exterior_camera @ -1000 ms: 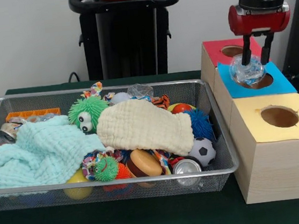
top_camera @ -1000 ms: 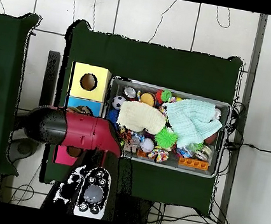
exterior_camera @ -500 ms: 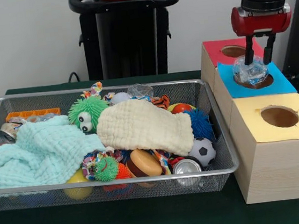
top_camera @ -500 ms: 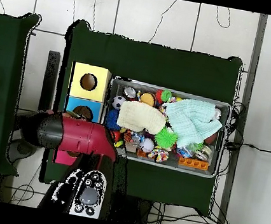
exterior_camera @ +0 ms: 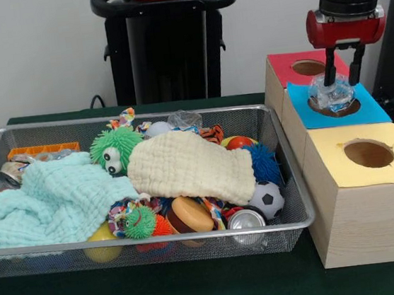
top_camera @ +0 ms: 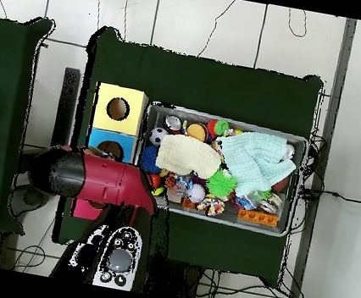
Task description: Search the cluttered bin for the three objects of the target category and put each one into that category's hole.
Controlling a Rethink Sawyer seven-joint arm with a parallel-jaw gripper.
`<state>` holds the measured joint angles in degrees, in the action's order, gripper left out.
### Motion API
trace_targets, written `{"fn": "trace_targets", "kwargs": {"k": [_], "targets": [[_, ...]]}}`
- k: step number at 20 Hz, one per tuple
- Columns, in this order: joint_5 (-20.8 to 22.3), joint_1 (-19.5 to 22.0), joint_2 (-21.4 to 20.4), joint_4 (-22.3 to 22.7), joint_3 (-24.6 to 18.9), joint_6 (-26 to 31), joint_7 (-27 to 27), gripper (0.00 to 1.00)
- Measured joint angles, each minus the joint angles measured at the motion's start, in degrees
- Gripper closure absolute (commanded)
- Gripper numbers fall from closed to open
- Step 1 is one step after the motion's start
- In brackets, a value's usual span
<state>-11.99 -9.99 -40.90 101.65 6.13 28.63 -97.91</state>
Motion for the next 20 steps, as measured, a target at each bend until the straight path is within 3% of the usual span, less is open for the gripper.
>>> {"fn": "trace_targets", "kwargs": {"k": [11,12,20], "targets": [[-0.3,0.0,0.5,0.0,0.0,-1.3,0.0,1.0],[-0.5,0.0,0.6,0.0,0.0,-1.4,0.0,0.0],[-0.6,0.0,0.8,0.0,0.0,-1.4,0.0,0.0]]}}
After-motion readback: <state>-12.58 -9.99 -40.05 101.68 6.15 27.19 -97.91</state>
